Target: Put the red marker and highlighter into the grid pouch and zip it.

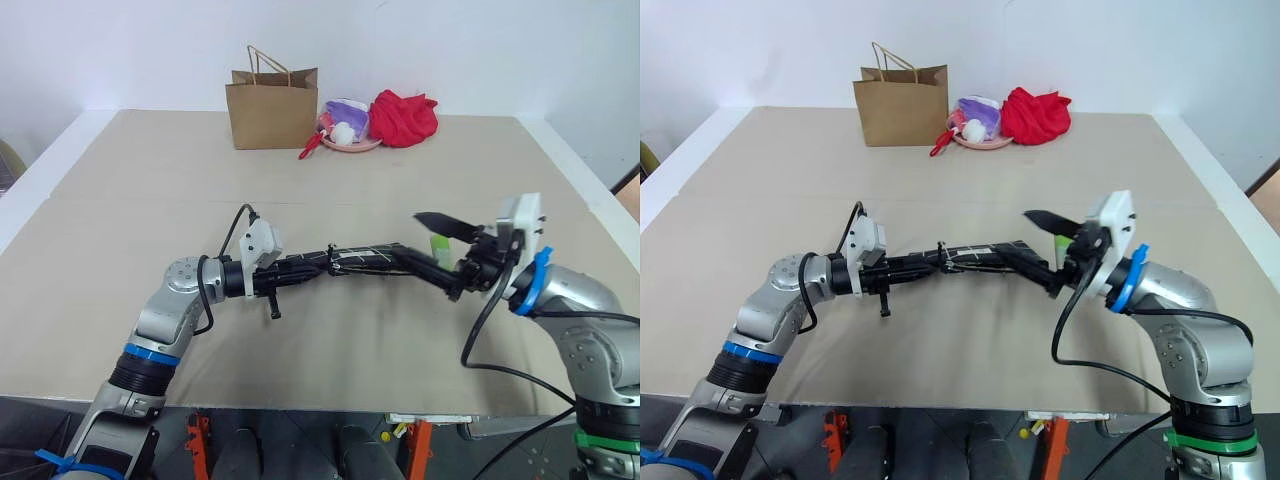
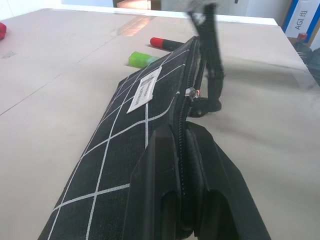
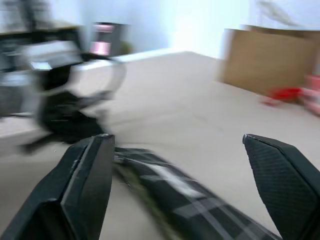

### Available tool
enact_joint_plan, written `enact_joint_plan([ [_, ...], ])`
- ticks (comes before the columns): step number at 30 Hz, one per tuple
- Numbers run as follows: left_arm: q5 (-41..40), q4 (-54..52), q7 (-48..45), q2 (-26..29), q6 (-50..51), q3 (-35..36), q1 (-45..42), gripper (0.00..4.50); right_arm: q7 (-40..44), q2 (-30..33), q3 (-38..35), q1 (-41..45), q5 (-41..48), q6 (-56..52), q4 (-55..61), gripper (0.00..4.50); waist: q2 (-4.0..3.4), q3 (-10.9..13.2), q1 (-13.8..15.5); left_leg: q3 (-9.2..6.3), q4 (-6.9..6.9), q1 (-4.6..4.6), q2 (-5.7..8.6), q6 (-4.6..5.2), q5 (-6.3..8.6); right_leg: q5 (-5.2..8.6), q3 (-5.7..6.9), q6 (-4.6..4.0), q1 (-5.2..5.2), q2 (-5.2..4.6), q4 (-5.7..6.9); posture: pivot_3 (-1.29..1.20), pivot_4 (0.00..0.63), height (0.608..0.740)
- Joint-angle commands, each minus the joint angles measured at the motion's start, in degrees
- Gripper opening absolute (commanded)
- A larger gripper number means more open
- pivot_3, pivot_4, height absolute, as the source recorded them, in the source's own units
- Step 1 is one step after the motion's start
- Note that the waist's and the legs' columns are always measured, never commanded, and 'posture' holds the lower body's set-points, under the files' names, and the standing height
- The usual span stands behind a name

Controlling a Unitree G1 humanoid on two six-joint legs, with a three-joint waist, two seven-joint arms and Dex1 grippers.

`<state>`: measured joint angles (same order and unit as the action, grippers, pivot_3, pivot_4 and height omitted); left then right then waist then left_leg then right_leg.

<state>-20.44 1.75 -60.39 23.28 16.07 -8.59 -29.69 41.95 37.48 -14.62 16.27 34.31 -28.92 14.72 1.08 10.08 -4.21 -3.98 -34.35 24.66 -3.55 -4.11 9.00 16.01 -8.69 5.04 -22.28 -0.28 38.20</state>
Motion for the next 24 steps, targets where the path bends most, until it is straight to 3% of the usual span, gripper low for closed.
enact_joint_plan([
  [1, -1.3, -1.2, -0.5, 0.7, -0.4, 1.8, -0.7, 0.00, -8.5, -2.4, -0.2, -0.4, -8.2, 4.1, -8.1, 4.42, 0.00, 0.0, 0.0, 0.00, 0.00, 0.01, 0.00, 0.00, 0.00, 0.00, 0.00, 0.00, -0.01, -0.01, 0.00, 0.00, 0.150, 0.740],
  [6, -1.6, -2.1, -0.5, 1.3, 0.0, 1.8, -0.2, 0.00, -16.3, -8.1, 0.7, -0.1, -13.2, 6.8, -12.2, 4.42, -0.15, 0.0, -0.3, 0.01, 0.10, 0.02, 0.00, 0.03, 0.02, 0.01, -0.01, -0.03, -0.10, 0.02, 0.02, 0.00, 0.150, 0.740],
  [13, -1.7, -2.8, 0.1, 2.0, 0.2, 2.1, 0.2, 0.00, -21.4, -11.5, -0.1, -1.3, -15.3, 7.1, -13.5, 4.42, -0.15, 0.0, -0.1, 0.00, 0.10, 0.04, 0.03, 0.03, 0.02, -0.02, -0.01, -0.09, -0.08, -0.02, 0.00, 0.00, 0.150, 0.740],
  [24, -2.0, -3.2, 0.9, 2.0, 0.3, 2.1, 0.1, 0.00, -27.6, -16.3, 0.4, -8.3, -16.5, 4.6, -8.4, 4.42, -0.15, 0.0, -0.2, 0.00, 0.10, 0.02, 0.02, 0.03, 0.01, 0.01, -0.01, -0.04, -0.07, -0.01, 0.01, 0.00, 0.150, 0.740],
])
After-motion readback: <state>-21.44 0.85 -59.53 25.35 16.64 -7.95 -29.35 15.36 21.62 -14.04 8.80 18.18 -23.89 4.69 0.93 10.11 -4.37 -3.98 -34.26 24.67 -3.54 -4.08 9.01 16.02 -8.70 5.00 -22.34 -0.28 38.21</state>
